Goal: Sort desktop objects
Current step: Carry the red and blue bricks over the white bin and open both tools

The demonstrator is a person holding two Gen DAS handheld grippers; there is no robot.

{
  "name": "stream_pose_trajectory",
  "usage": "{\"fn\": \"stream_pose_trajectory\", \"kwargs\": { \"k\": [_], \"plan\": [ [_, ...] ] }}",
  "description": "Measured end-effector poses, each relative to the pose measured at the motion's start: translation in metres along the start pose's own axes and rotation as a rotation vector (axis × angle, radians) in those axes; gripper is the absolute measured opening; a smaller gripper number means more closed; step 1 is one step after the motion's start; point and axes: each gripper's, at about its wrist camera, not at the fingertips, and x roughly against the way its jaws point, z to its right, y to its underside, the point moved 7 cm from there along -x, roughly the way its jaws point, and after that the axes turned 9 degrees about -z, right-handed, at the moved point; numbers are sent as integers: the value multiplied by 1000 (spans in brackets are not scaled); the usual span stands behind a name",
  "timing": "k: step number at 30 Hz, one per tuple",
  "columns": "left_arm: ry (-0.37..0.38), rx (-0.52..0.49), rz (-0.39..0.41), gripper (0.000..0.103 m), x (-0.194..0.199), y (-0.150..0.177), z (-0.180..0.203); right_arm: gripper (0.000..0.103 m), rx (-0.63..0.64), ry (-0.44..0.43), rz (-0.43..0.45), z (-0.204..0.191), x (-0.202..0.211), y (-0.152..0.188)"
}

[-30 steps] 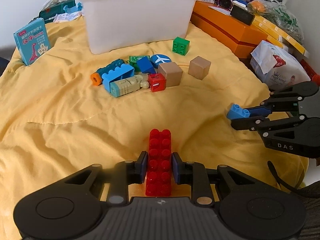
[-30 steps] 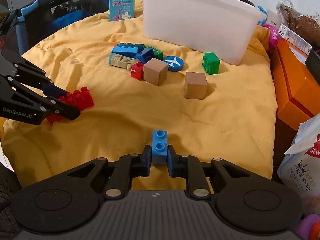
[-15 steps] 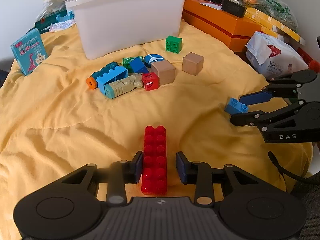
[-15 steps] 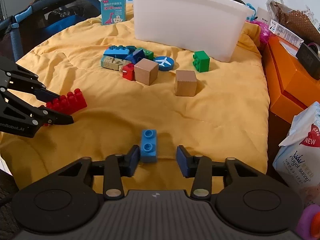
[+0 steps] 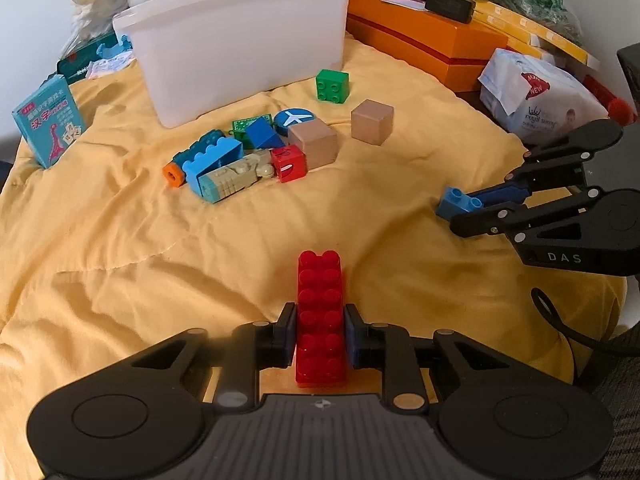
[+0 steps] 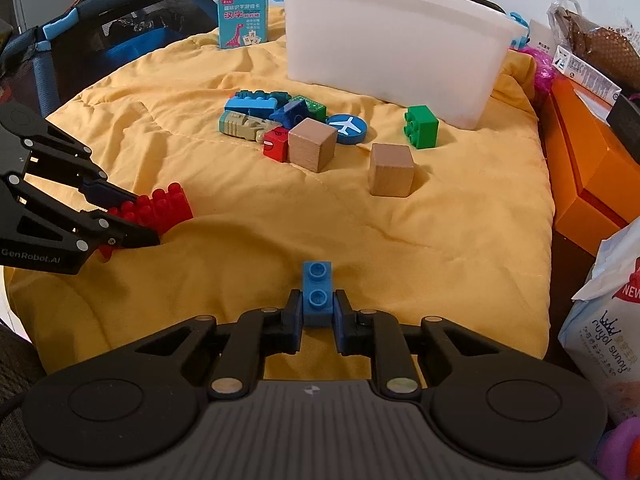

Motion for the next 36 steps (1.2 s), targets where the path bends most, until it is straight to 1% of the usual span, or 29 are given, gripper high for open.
{"fn": "stream_pose_trajectory", "kwargs": {
  "k": [4,8,11,15,19,23,25,28,31,33,36],
  "plan": [
    [21,13,-2,27,1,-2,-2,18,5,-2,-9,-1,2,-3],
    [40,24,8,27,5,-6,-1,18,-23,-18,22,3,11,-12],
    [45,26,18,27,7,-11,-1,18,-15,-14,44,4,17,-20],
    [63,43,28,27,9,-17,-2,18,-11,-35,35,3,14,-23],
    [55,61,39,27,12,-23,-6,18,-12,-62,17,1,10,-23],
    [51,82,72,27,22,-37,-13,18,-12,-71,40,3,16,-36],
    [49,90,112,27,33,-50,-18,18,-43,-102,65,7,23,-49],
    [39,81,175,27,51,-71,-26,18,-52,-100,124,14,38,-71],
    [21,72,255,27,74,-102,-37,18,-42,-64,225,25,61,-106],
    [-1,65,315,27,88,-126,-45,18,-30,-24,307,33,77,-135],
    [-49,51,393,27,104,-162,-58,18,-49,4,393,49,89,-174]
  ]
}}
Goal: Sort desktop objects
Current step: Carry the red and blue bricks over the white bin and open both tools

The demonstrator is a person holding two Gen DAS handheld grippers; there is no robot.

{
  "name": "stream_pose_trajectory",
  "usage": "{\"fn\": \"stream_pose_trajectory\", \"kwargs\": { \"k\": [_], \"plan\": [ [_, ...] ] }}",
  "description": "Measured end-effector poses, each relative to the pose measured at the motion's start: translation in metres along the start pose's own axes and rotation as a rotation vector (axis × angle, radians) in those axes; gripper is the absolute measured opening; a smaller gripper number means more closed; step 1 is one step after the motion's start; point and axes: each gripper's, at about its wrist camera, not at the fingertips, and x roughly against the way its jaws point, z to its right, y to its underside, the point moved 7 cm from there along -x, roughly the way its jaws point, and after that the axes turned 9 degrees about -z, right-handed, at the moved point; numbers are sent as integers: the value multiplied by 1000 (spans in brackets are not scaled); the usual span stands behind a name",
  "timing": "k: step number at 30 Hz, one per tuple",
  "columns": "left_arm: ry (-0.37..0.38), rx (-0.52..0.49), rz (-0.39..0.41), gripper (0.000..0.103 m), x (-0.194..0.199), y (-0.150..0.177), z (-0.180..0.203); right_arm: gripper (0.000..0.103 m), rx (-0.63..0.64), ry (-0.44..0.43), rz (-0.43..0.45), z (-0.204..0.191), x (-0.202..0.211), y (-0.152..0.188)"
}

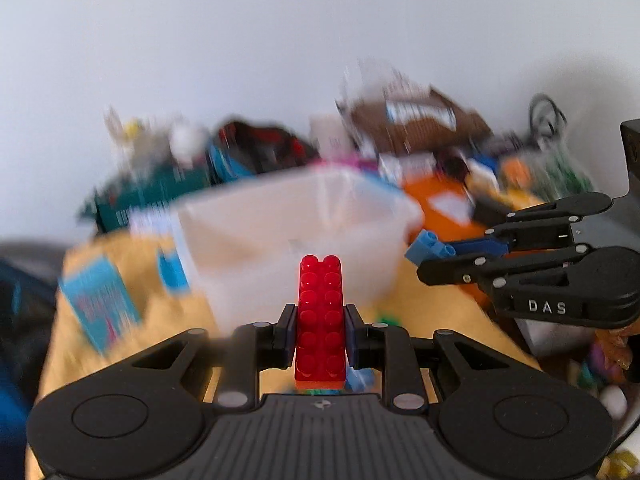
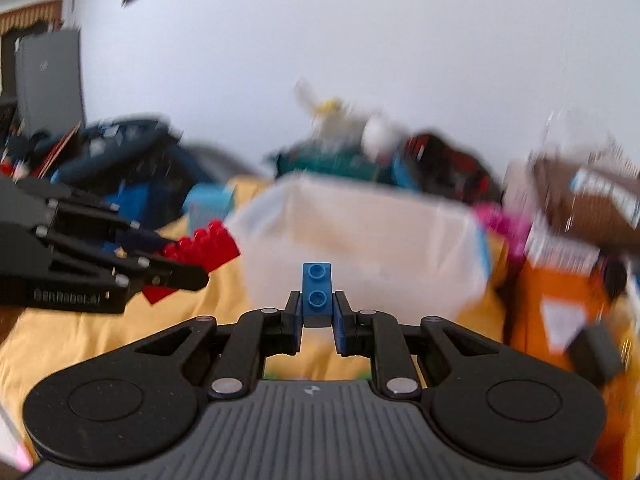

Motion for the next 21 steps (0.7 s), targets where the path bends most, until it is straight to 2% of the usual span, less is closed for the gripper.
{"fn": "stream_pose_trajectory", "kwargs": {
  "k": [3,5,9,10,11,12,14,15,16,17,21],
  "plan": [
    [-27,-6,58,27,-10,-38,-14,18,-31,14,51,14,-18,-37],
    [-54,14,80,27,-22,-61,-27,18,-56,32,50,22,-34,-55],
    [-112,43,58,27,-56,-85,-48,20,-96,73,21,35,-70,-66],
    [-133,47,40,29,-65,-85,-53,25,-86,90,1,37,-79,-63],
    [-146,59,3,34,-76,-83,-57,40,-85,100,-33,37,-90,-56],
    [-141,75,-28,34,-82,-79,-59,51,-91,101,-49,40,-92,-50],
    [-110,101,-36,39,-82,-69,-58,51,-107,110,-32,40,-86,-36],
    [-97,94,-23,44,-77,-64,-56,51,-99,102,-32,40,-82,-31],
    [-92,83,-10,53,-72,-58,-54,51,-87,91,-37,38,-78,-27],
    [-91,70,-10,56,-69,-50,-53,51,-77,76,-43,36,-74,-21],
    [-27,106,-78,56,-58,-13,-55,54,-39,15,-96,26,-57,12]
  ]
}}
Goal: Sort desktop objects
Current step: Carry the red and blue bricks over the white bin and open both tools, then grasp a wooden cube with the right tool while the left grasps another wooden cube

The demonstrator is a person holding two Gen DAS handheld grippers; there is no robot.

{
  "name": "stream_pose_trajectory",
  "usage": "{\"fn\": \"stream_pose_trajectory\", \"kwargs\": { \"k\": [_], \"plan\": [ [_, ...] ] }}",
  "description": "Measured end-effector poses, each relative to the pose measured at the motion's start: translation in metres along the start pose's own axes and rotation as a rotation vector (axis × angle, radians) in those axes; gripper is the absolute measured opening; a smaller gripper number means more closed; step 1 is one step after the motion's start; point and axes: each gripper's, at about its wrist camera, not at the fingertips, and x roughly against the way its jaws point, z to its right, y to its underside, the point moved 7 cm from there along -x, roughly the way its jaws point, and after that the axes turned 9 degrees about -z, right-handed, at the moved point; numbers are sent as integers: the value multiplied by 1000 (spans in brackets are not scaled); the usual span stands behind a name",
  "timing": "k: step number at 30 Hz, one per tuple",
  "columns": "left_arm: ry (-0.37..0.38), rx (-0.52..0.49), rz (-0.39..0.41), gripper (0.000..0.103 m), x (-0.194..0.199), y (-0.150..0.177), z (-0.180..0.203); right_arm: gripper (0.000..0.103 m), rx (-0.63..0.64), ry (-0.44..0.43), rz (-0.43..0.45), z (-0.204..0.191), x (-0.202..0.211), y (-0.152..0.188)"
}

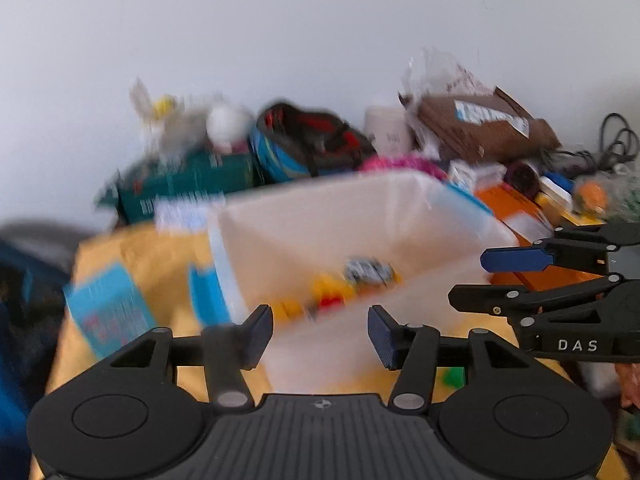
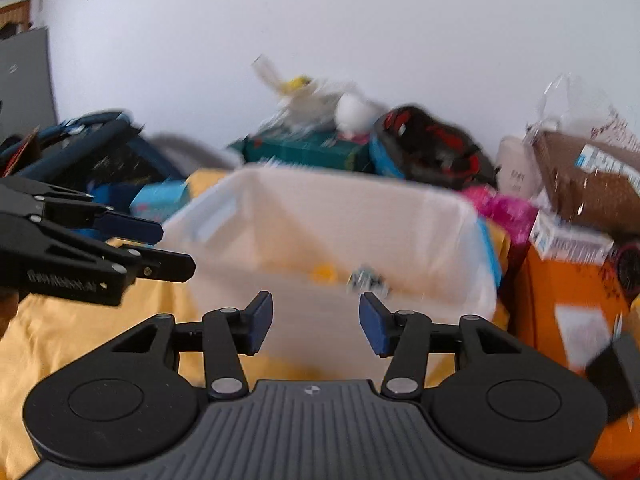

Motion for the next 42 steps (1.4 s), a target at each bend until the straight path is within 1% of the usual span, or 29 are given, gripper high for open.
{"fn": "stream_pose_trajectory", "kwargs": {
  "k": [2,3,5,6,8,9,10,12,13,16,17,18,21,23,26,27,29,31,33,35,39,41,42],
  "plan": [
    [30,-9,-25,56,8,21,2,55,28,-15,-26,-6,4,17],
    [30,-15,-32,56,12,31,4,55,45,-17,-39,-10,7,28],
    [36,-16,-44,56,18,55,11,56,75,-7,-31,-19,17,47],
    [45,-5,-47,56,22,68,15,60,87,-5,-24,-22,20,56],
    [82,17,-63,56,24,91,25,63,109,-3,-41,-32,25,78],
    [102,8,-74,56,25,106,32,63,114,-7,-52,-36,25,87],
    [106,-7,-87,56,24,116,38,62,112,-18,-68,-41,26,98],
    [96,-64,-138,56,18,140,51,57,88,-29,-89,-46,26,116],
    [90,-86,-163,55,14,149,56,57,84,-36,-100,-49,25,123],
    [105,-107,-209,55,6,165,65,53,52,-58,-160,-53,15,138],
    [103,-110,-215,55,4,167,66,52,43,-60,-170,-53,12,140],
    [96,-112,-217,55,3,168,66,52,39,-43,-174,-51,7,138],
    [94,-101,-214,55,1,166,67,53,6,56,-153,-32,-3,126],
    [83,-98,-201,54,0,159,69,55,-40,103,-167,-17,-14,121],
    [78,-120,-171,54,-5,145,77,54,-55,70,-207,-7,-33,118],
    [76,-128,-163,54,-7,139,79,49,-53,64,-201,-6,-36,118],
    [75,-138,-150,54,-10,130,82,33,-41,53,-191,-8,-38,117],
    [72,-142,-142,54,-16,122,86,33,-55,62,-187,-8,-33,119],
    [50,-146,-125,54,-26,114,90,33,-43,71,-195,-8,-28,125],
    [40,-142,-143,51,-37,111,95,33,-26,90,-204,-8,-17,133],
    [30,-183,-177,51,-56,111,103,33,-44,82,-221,-8,4,152],
    [14,-192,-206,51,-69,112,103,33,-48,80,-227,-11,6,158],
    [22,-190,-225,50,-76,113,103,33,-48,82,-232,-12,6,162]
  ]
}}
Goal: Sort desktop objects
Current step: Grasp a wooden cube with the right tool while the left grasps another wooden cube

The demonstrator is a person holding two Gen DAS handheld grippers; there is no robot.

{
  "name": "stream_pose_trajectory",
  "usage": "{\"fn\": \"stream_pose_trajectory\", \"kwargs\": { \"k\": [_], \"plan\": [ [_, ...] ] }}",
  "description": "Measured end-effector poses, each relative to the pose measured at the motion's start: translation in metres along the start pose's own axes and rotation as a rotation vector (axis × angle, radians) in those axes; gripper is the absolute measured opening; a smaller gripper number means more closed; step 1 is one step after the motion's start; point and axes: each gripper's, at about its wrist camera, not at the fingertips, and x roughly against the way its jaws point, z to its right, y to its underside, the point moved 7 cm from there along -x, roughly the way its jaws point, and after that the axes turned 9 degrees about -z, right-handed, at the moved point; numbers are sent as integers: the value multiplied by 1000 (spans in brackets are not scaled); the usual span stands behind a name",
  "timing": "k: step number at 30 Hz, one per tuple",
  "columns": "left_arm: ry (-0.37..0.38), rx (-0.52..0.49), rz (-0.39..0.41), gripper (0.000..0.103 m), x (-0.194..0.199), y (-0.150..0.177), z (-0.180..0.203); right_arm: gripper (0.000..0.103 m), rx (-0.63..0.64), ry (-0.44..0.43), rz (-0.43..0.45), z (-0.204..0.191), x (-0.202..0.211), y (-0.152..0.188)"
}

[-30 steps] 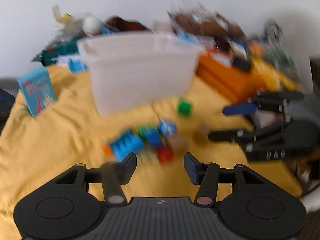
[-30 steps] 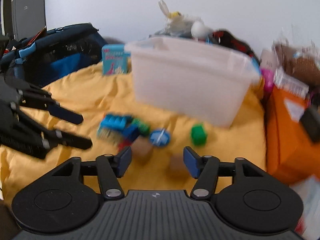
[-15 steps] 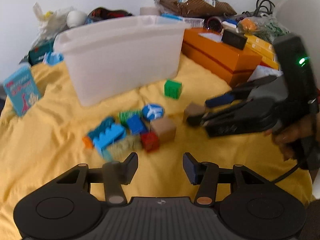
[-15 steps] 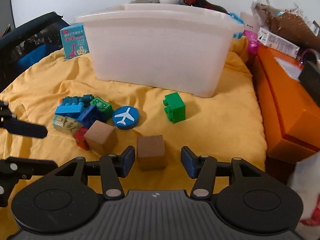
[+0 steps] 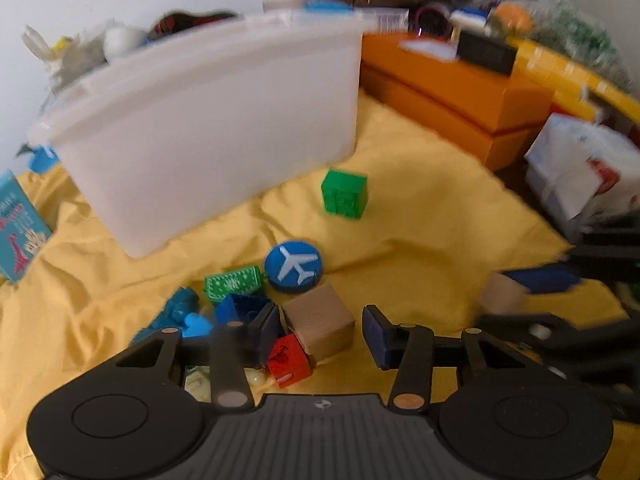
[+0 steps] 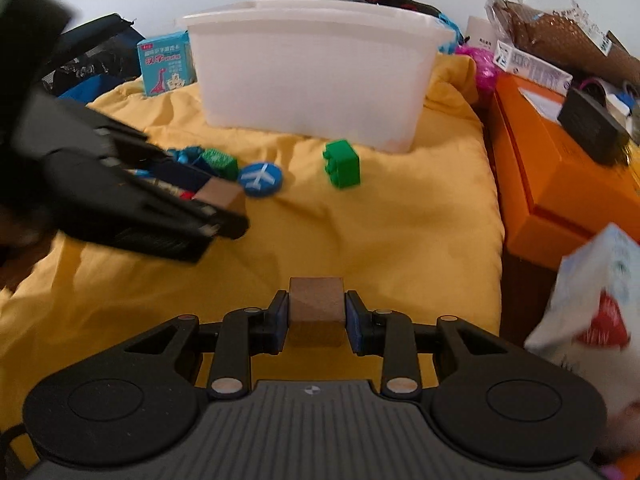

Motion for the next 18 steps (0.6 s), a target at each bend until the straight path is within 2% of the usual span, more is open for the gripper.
{"fn": "stream_pose_trajectory", "kwargs": {
  "k": [1,2,5,7,10,13,18],
  "plan": [
    [10,3,8,48,-3,-2,0,33,1,0,-3,-1,0,2],
    [16,3,17,40,-3,-3,0,33,4,4,-3,-1,0,4],
    [101,32,20,40,3,-3,-1,33,9,6,-5,-2,2,6],
    [101,1,34,40,16,3,2,33,4,1,-7,-3,5,7],
    [116,-41,40,40,42,26,8,33,20,-22,-4,-10,10,11],
    [137,-23,4,40,59,62,8,33,56,-69,-10,-26,16,17],
    [64,-6,-37,40,63,110,2,33,110,-118,-26,-47,16,22]
  ]
}}
